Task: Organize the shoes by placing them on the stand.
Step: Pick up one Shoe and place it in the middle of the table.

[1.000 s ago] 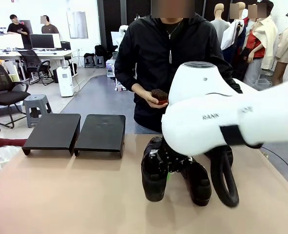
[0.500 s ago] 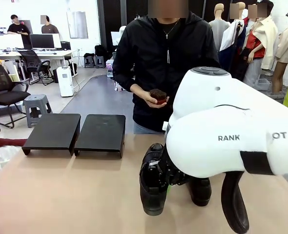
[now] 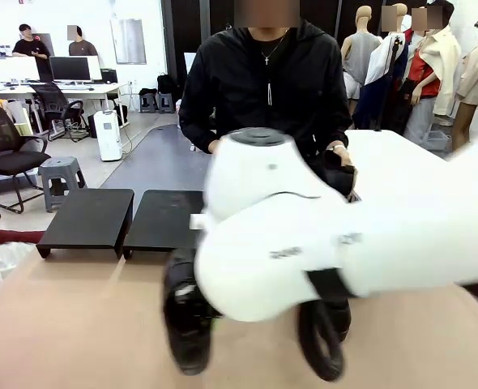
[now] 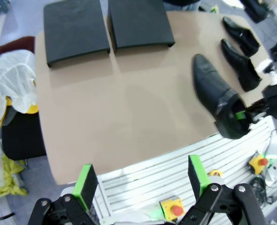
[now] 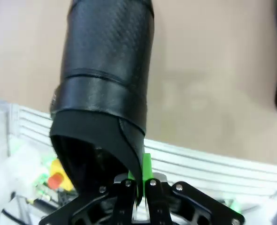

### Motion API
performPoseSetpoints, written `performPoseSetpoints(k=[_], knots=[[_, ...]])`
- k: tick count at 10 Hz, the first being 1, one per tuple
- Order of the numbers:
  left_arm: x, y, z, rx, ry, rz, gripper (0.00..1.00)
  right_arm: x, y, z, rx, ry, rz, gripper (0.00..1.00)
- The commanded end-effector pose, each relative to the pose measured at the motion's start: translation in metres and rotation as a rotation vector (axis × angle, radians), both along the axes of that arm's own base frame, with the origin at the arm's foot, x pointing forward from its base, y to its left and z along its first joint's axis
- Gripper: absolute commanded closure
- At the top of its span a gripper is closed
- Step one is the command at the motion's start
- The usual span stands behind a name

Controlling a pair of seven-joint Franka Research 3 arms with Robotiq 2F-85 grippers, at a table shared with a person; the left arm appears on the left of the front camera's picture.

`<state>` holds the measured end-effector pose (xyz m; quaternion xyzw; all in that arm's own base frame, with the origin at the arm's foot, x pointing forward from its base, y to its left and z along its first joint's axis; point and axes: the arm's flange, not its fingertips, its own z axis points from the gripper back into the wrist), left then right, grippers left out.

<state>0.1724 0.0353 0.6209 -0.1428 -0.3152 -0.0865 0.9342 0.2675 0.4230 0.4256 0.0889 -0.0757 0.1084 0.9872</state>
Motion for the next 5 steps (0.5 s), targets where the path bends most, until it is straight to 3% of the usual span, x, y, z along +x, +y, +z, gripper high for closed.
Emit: performPoseSetpoints(k=[1, 3, 5], knots=[[-0.002, 0.001, -0.001, -0.009, -0.003, -0.012, 0.0, 0.057, 0.064, -0.02, -0.011, -0.018, 0.02, 1.0], [-0.002, 0.001, -0.001, -0.009, -0.003, -0.012, 0.0, 0.077, 0.085, -0.043, -0.029, 0.033, -0.045, 1.0], [-0.002, 0.001, -0.001, -0.009, -0.003, -0.012, 0.0, 0.077, 0.088, -0.057, -0.014, 0.122, -0.074, 1.0]])
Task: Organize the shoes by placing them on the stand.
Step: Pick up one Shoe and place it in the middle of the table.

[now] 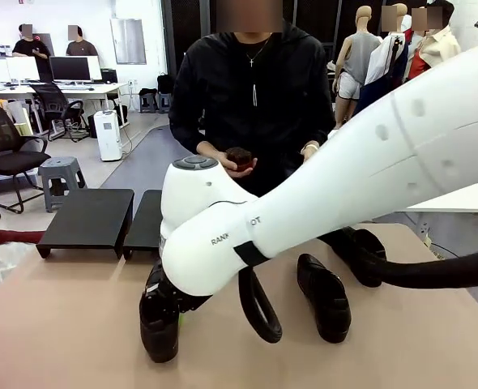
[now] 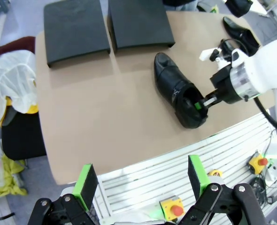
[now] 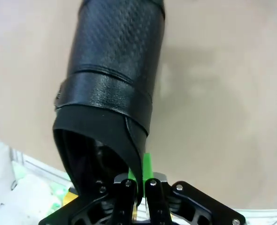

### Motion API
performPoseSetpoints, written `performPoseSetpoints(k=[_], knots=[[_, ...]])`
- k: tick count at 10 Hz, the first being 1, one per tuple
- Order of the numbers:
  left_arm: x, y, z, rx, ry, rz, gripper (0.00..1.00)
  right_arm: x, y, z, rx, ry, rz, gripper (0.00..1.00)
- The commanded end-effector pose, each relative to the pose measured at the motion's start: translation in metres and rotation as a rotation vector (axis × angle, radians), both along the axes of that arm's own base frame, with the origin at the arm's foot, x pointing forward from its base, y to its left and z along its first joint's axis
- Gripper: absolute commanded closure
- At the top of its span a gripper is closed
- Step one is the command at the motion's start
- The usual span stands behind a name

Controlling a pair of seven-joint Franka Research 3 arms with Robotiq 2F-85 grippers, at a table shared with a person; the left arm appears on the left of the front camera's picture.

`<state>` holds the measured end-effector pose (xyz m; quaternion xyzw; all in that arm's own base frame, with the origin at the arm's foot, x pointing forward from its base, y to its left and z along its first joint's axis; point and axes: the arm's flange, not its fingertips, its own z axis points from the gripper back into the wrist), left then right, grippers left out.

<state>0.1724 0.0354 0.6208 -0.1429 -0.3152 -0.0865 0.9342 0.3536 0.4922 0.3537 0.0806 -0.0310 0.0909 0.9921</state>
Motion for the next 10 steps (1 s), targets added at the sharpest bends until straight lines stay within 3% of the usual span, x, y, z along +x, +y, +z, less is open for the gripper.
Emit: performPoseSetpoints(k=[1, 2, 3, 4, 5, 7, 9, 10], knots=[[-0.002, 0.001, -0.001, -0.009, -0.003, -0.012, 0.0, -0.014, 0.02, 0.01, -0.001, 0.082, -0.049, 1.0], [-0.002, 0.001, -0.001, -0.009, -0.003, -0.012, 0.0, -0.015, 0.018, 0.005, -0.001, 0.097, -0.071, 1.0], [-0.002, 0.001, -0.001, -0.009, -0.003, -0.012, 0.0, -0.015, 0.016, 0.003, 0.014, 0.119, -0.077, 0.85], [-0.002, 0.001, -0.001, -0.009, -0.003, -0.012, 0.0, -0.016, 0.012, 0.003, 0.019, 0.136, -0.095, 0.27], [-0.002, 0.001, -0.001, -0.009, -0.003, -0.012, 0.0, -0.016, 0.009, 0.005, 0.025, 0.131, -0.113, 0.0], [-0.002, 0.001, -0.001, -0.009, -0.003, -0.012, 0.0, -0.013, -0.006, 0.014, 0.047, 0.1, -0.154, 0.0], [-0.002, 0.001, -0.001, -0.009, -0.003, -0.012, 0.0, -0.016, -0.053, 0.04, 0.066, 0.07, -0.183, 0.0], [-0.002, 0.001, -0.001, -0.009, -0.003, -0.012, 0.0, -0.023, -0.09, 0.061, 0.065, 0.074, -0.111, 0.0]])
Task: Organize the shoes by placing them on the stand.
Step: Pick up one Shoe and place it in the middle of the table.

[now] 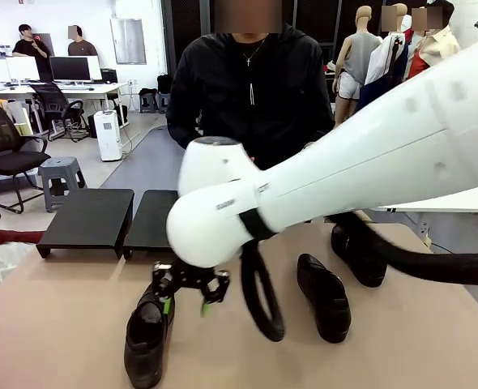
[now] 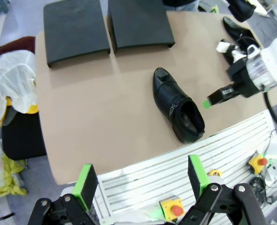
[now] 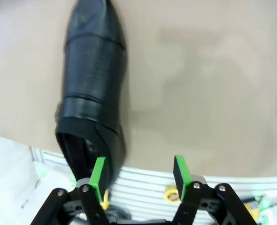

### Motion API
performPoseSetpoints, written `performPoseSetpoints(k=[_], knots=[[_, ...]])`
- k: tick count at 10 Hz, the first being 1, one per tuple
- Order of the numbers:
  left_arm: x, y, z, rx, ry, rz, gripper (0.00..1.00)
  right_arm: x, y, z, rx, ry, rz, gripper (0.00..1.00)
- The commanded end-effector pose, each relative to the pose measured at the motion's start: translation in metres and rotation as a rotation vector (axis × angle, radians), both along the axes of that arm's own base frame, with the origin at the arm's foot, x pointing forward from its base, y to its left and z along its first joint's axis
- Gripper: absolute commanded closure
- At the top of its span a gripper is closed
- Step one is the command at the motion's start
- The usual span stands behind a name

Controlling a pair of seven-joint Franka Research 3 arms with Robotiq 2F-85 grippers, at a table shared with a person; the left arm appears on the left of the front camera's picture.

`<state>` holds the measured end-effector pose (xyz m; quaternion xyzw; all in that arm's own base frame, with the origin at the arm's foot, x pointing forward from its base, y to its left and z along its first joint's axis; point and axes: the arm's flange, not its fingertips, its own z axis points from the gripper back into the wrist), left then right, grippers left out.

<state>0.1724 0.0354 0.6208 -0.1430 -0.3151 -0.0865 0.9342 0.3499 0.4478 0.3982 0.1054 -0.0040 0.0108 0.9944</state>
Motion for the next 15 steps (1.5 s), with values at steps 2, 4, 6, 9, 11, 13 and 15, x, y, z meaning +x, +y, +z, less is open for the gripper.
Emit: performPoseSetpoints(k=[2, 4, 6, 9, 11, 13, 15], knots=[[-0.002, 0.001, -0.001, -0.009, -0.003, -0.011, 0.0, -0.039, -0.114, 0.051, 0.103, -0.035, 0.039, 0.0], [-0.002, 0.001, -0.001, -0.009, -0.003, -0.011, 0.0, -0.05, -0.102, 0.052, 0.093, -0.055, 0.062, 0.0], [-0.002, 0.001, -0.001, -0.009, -0.003, -0.011, 0.0, -0.044, -0.017, 0.044, 0.047, -0.075, 0.226, 0.0], [-0.002, 0.001, -0.001, -0.009, -0.003, -0.011, 0.0, -0.059, 0.021, 0.045, -0.049, -0.114, 0.321, 0.0], [-0.002, 0.001, -0.001, -0.009, -0.003, -0.011, 0.0, -0.063, -0.049, 0.06, 0.011, -0.115, 0.247, 0.0], [-0.002, 0.001, -0.001, -0.009, -0.003, -0.011, 0.0, -0.071, -0.17, 0.081, 0.061, -0.083, 0.041, 0.0], [-0.002, 0.001, -0.001, -0.009, -0.003, -0.011, 0.0, -0.049, -0.286, 0.08, 0.216, 0.096, -0.073, 0.0]])
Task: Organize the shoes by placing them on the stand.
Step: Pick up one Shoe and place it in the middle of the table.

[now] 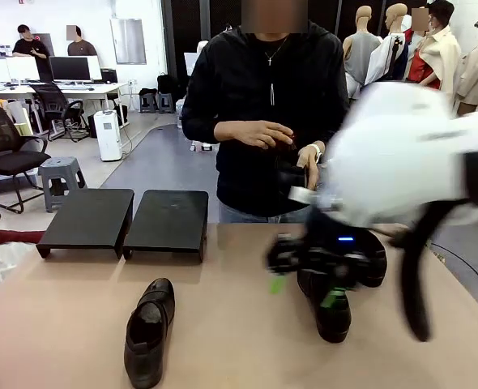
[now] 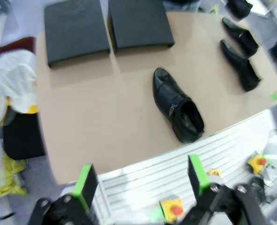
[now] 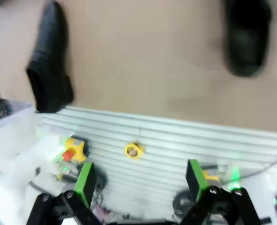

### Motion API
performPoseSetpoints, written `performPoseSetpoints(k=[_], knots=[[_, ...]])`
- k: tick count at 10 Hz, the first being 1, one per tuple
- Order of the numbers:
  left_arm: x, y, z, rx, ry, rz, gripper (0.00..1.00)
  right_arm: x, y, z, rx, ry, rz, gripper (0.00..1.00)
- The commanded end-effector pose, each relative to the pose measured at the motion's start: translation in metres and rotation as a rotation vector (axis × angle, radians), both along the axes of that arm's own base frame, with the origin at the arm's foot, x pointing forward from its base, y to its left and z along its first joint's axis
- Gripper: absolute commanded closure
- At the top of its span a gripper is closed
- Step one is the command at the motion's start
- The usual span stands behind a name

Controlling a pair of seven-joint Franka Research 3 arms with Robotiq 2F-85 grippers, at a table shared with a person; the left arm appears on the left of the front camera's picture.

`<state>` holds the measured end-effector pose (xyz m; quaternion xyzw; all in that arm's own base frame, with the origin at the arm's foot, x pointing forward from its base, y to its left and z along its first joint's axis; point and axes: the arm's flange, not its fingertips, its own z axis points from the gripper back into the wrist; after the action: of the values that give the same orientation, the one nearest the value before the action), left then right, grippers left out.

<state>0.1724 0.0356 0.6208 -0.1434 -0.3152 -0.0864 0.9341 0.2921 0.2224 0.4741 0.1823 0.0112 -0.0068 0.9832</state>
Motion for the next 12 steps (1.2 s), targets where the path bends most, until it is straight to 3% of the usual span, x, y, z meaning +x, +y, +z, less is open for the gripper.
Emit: performPoseSetpoints(k=[1, 3, 5, 7, 8, 9, 12], knots=[[-0.002, 0.001, -0.001, -0.008, -0.003, -0.011, 0.0, 0.016, -0.11, 0.007, 0.147, 0.097, -0.073, 0.0], [-0.002, 0.001, -0.001, -0.008, -0.003, -0.011, 0.0, 0.019, -0.214, 0.011, 0.375, 0.094, -0.135, 0.0], [-0.002, 0.001, -0.001, -0.008, -0.003, -0.011, 0.0, 0.0, -0.286, 0.006, 0.54, 0.027, -0.25, 0.0], [-0.002, 0.001, -0.001, -0.008, -0.003, -0.011, 0.0, -0.022, -0.307, -0.006, 0.589, -0.09, -0.264, 0.0], [-0.002, 0.001, -0.001, -0.008, -0.003, -0.011, 0.0, -0.021, -0.295, -0.01, 0.532, -0.105, -0.269, 0.0], [-0.002, 0.001, -0.001, -0.008, -0.003, -0.011, 0.0, -0.014, -0.325, 0.008, 0.561, -0.033, -0.297, 0.0], [-0.002, 0.001, -0.001, -0.008, -0.003, -0.011, 0.0, -0.014, -0.325, 0.008, 0.561, -0.033, -0.297, 0.0]])
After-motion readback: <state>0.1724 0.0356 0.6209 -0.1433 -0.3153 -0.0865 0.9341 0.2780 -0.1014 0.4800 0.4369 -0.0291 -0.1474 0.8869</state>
